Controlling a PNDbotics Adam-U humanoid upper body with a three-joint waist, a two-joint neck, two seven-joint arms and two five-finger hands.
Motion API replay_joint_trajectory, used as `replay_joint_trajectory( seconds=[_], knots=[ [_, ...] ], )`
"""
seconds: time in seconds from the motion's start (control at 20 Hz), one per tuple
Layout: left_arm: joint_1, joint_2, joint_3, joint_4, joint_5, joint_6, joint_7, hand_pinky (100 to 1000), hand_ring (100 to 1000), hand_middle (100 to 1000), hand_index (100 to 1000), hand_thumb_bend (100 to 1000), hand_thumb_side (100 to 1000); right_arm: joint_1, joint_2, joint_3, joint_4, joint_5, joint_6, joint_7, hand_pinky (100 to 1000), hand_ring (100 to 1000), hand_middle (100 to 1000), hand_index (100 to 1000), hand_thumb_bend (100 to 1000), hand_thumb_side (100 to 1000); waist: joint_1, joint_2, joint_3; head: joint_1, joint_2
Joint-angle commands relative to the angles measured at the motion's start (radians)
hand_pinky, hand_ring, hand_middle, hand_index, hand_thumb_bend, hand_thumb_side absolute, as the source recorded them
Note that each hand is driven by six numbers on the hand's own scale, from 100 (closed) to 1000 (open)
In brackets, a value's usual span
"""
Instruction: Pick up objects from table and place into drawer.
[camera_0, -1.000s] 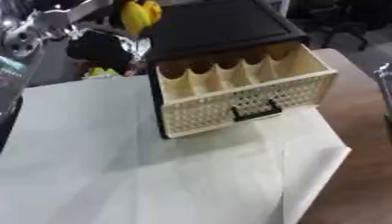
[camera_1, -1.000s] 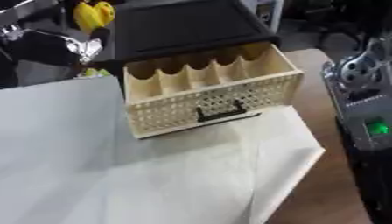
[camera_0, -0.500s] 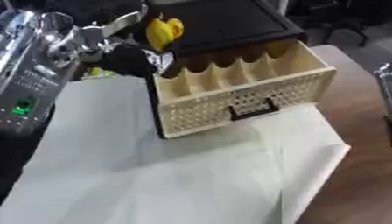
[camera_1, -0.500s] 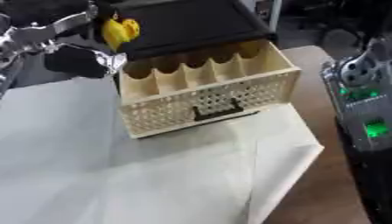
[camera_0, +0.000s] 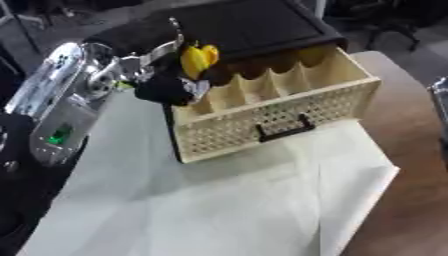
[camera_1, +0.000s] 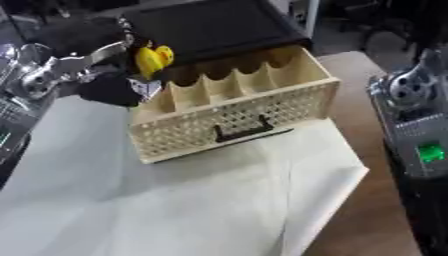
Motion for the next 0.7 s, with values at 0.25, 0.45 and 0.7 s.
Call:
replay_joint_trajectory(
  seconds=[0.25,0.45,0.7],
  knots=[
    [-0.026,0.008,0.005,-0.003,-0.002,-0.018,0.000,549,613,541,861,100,784,-0.013,-0.011,-0.006,-0.011,-0.006,-0.002,0.001,749,698,614,847,100,1000,-0.007,-0.017,0.000,-0.003,-0.006],
    [-0.026,0.011,0.008,-0.008,-0.016,-0.021,-0.008,603,701,637,929,194,849,-0.013,-0.010,-0.005,-0.011,-0.009,0.000,0.001,748,698,614,846,100,1000,-0.010,-0.019,0.000,-0.005,-0.005],
    [-0.027,0.016,0.010,-0.020,-0.048,-0.023,-0.015,629,741,681,929,247,862,-0.013,-0.009,-0.006,-0.011,-0.011,0.001,0.001,747,697,614,845,100,1000,-0.012,-0.023,0.000,-0.009,-0.004]
  ],
)
